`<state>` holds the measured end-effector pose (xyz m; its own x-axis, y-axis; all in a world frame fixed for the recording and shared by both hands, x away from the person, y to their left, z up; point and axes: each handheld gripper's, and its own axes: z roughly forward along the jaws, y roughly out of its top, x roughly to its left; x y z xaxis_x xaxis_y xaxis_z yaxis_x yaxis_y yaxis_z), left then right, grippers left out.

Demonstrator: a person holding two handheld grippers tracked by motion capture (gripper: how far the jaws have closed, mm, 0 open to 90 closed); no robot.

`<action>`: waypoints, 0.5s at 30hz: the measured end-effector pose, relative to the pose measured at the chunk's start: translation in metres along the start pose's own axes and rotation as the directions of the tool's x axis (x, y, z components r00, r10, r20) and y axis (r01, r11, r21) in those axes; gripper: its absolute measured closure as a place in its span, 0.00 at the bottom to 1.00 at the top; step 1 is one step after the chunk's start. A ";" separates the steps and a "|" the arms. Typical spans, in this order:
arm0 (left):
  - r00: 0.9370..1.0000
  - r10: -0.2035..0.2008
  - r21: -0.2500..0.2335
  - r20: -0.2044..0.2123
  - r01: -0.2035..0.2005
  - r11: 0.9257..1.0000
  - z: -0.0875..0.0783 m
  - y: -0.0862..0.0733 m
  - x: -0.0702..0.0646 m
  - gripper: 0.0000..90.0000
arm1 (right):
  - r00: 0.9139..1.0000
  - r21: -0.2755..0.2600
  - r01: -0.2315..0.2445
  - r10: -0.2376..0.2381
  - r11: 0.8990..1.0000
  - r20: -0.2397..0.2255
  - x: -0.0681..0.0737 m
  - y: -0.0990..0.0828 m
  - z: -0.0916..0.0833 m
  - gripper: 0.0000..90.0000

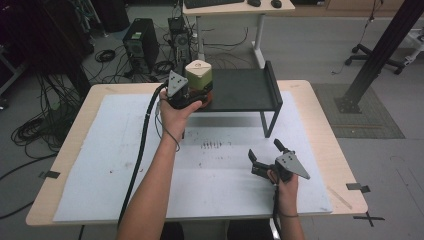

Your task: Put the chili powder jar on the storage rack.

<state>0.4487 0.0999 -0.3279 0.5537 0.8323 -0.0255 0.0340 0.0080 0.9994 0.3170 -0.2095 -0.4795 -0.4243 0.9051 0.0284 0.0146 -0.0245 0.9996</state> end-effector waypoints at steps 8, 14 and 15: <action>1.000 -0.001 0.000 0.001 0.001 1.000 0.000 0.000 0.000 0.32 | 1.000 0.000 0.000 0.000 1.000 0.000 0.000 0.000 0.000 0.00; 1.000 -0.002 0.000 0.002 0.002 1.000 0.000 0.000 0.000 0.32 | 1.000 0.000 0.001 -0.001 1.000 0.000 0.000 0.000 0.000 0.00; 1.000 -0.002 0.000 0.002 0.002 1.000 0.000 0.000 0.000 0.32 | 1.000 0.000 0.001 -0.001 1.000 0.000 0.000 0.000 0.000 0.00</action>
<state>0.4488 0.1002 -0.3280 0.5553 0.8312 -0.0275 0.0347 0.0098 0.9993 0.3170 -0.2094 -0.4794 -0.4242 0.9051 0.0276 0.0144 -0.0237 0.9996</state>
